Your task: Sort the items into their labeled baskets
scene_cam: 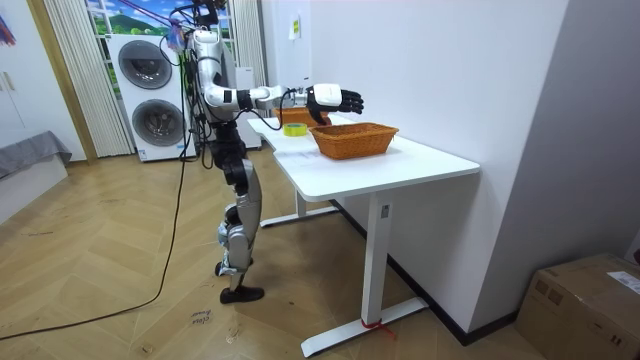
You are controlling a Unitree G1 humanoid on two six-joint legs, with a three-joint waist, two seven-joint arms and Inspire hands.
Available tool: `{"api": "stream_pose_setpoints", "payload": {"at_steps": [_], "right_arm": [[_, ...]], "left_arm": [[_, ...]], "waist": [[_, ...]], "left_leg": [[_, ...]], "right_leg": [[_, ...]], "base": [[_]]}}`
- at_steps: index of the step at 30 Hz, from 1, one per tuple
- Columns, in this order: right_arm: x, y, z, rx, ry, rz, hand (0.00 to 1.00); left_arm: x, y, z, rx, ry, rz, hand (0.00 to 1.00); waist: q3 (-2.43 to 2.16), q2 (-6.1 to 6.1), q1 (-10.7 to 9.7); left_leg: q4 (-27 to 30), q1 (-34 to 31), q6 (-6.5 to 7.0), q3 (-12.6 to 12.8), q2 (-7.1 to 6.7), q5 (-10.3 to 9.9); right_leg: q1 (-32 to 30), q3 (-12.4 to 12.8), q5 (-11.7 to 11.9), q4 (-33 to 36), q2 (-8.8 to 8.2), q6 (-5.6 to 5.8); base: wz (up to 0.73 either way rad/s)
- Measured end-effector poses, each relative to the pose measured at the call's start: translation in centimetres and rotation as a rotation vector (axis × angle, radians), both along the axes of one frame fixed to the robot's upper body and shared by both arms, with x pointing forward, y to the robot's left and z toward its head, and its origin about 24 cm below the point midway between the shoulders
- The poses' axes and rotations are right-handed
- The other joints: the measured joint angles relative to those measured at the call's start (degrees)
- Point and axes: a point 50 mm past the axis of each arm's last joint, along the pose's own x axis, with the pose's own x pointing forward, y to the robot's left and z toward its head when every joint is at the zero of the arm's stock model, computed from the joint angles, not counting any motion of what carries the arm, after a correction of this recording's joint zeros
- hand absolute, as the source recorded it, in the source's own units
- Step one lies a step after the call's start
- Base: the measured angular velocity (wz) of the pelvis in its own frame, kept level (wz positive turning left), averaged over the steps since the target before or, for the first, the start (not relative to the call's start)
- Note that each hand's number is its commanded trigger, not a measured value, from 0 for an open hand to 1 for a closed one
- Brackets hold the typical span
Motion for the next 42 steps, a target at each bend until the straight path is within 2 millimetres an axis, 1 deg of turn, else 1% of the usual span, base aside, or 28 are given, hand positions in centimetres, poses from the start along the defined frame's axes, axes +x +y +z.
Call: {"api": "stream_pose_setpoints", "payload": {"at_steps": [16,21,23,25,27,30,32,34,37,39,40,42], "right_arm": [[0.1,0.1,0.3,0.001,-0.02,0.001,0.0],[0.3,0.5,1.4,0.013,-0.078,0.006,0.0],[0.3,0.6,1.7,0.03,-0.091,0.011,0.0],[0.4,0.9,2.3,0.044,-0.117,0.023,0.0],[0.5,1.6,3.2,0.071,-0.158,0.058,0.0],[1.2,2.9,3.5,0.097,-0.166,0.116,0.0],[1.6,3.5,3.6,0.103,-0.164,0.148,0.0],[1.9,3.8,3.8,0.103,-0.169,0.163,0.0],[2.6,4.5,3.8,0.113,-0.168,0.19,0.0],[2.8,4.8,3.8,0.131,-0.171,0.201,0.0],[2.8,4.9,3.8,0.138,-0.172,0.203,0.0],[2.9,5.2,3.7,0.163,-0.166,0.216,0.0]], "left_arm": [[0.0,0.0,0.0,-0.003,0.005,0.006,0.0],[0.2,0.0,-0.1,0.001,0.013,0.011,0.0],[0.3,0.0,-0.1,0.001,0.011,0.01,0.0],[0.6,0.0,-0.1,0.001,0.004,0.009,0.0],[0.8,0.0,0.0,0.003,-0.006,0.007,0.0],[0.8,0.0,0.0,0.011,-0.004,0.006,0.0],[0.8,0.0,0.0,0.012,-0.003,0.005,0.0],[0.9,0.0,0.0,0.013,-0.003,0.004,0.0],[0.8,0.0,0.0,0.012,0.001,0.003,0.0],[0.5,-0.2,-0.1,0.006,0.01,0.006,0.0],[0.5,-0.2,-0.1,0.005,0.012,0.006,0.0],[0.4,-0.3,-0.2,0.002,0.022,0.001,0.0]], "waist": [[0.0,-0.06,0.25],[-0.01,-0.13,0.31],[0.09,-0.01,0.81],[-0.03,-0.12,1.46],[0.04,0.0,1.95],[0.09,-0.07,2.16],[0.08,-0.09,2.76],[0.13,-0.01,3.17],[0.22,0.12,3.3],[0.48,0.48,3.59],[0.53,0.56,3.6],[0.62,0.7,4.23]], "left_leg": [[0.0,0.22,0.0,-0.01,-0.01,0.0],[0.01,0.12,0.0,-0.01,-0.01,0.0],[0.01,0.13,0.0,0.02,0.0,0.0],[0.01,-0.21,0.0,0.04,0.0,0.0],[-0.07,-0.27,0.0,0.03,-0.03,0.0],[-0.15,-0.23,0.0,-0.05,0.03,0.0],[-0.27,-0.18,0.0,-0.08,0.06,0.0],[-0.31,-0.15,0.0,-0.21,0.06,0.0],[-0.29,-0.05,0.0,-0.57,0.1,0.0],[-0.29,-0.12,0.0,-0.65,0.09,0.0],[-0.29,-0.13,0.0,-0.69,0.08,0.0],[-0.13,-0.13,0.0,-0.82,0.08,0.0]], "right_leg": [[0.11,0.01,0.0,0.18,-0.01,0.0],[-0.02,0.02,-0.01,0.2,-0.04,0.01],[-0.19,0.11,-0.01,0.15,-0.04,0.01],[-0.81,0.38,-0.01,0.26,-0.04,0.0],[-0.88,0.6,-0.01,0.24,0.0,0.0],[-0.59,0.56,0.06,0.31,0.44,-0.04],[-0.11,0.56,0.13,0.16,0.52,-0.08],[0.22,0.22,0.13,0.05,0.47,-0.07],[0.29,-0.32,0.13,0.06,0.45,-0.08],[0.55,-1.0,0.13,0.06,0.35,-0.08],[0.63,-1.14,0.13,0.06,0.26,-0.08],[0.68,-1.62,0.13,0.02,-0.09,-0.08]], "base": [[0.0],[0.0],[-0.03],[-0.08],[-0.04],[0.01],[0.0],[0.07],[0.09],[0.07],[0.07],[0.05]]}}
